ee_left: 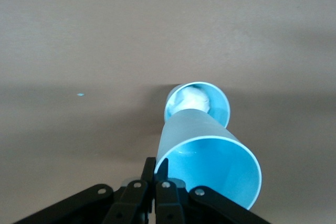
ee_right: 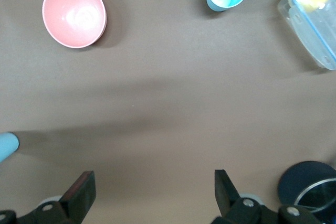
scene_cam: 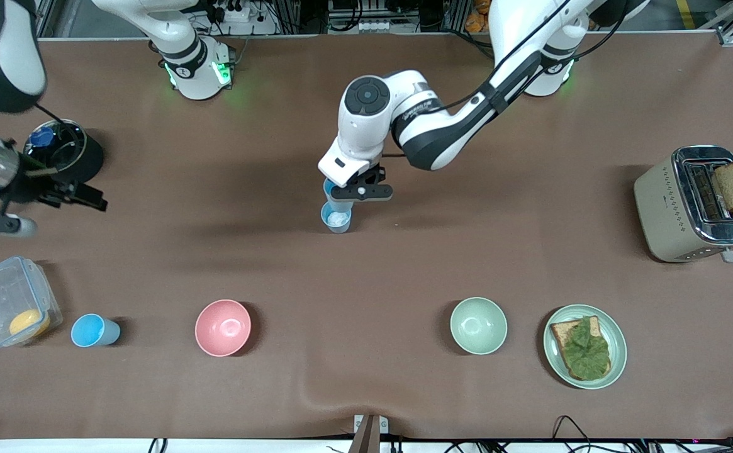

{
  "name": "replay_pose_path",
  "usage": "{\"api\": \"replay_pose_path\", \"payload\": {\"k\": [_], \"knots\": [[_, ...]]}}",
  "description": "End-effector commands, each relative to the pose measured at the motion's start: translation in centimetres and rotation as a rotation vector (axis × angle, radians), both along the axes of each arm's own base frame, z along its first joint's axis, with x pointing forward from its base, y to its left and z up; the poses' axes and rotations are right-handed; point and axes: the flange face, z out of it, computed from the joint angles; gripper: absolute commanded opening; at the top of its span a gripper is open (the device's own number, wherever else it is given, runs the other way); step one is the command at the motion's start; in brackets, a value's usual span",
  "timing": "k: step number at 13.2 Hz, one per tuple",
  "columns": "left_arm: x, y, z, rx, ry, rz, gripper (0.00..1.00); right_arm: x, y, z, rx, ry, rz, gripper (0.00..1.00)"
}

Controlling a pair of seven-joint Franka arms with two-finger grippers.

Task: Stack blue cups with both arms
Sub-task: 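Lower the held cup into the standing cup and open the left gripper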

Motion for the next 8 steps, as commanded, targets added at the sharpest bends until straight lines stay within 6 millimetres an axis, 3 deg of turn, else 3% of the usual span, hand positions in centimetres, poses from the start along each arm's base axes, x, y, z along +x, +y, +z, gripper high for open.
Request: {"api": "replay_pose_path", "payload": {"k": [1,5,8], "knots": [[0.8,-0.4,1.0,-0.006,-0.042,0.023,0.00,-2.5,-0.9,3.4,-0.007,0.007,0.017,1.00],[1.3,-0.7,0.7,-0.048,-0.063,0.026,0.00,-2.4,-1.3,6.8,-0.027,-0.001,0.017,1.00],[1.3,-1.1,-0.8,-0.051,-0.077,0.018,0.00,-2.3,-0.8,7.1,-0.024,0.030,0.020,1.00]]}}
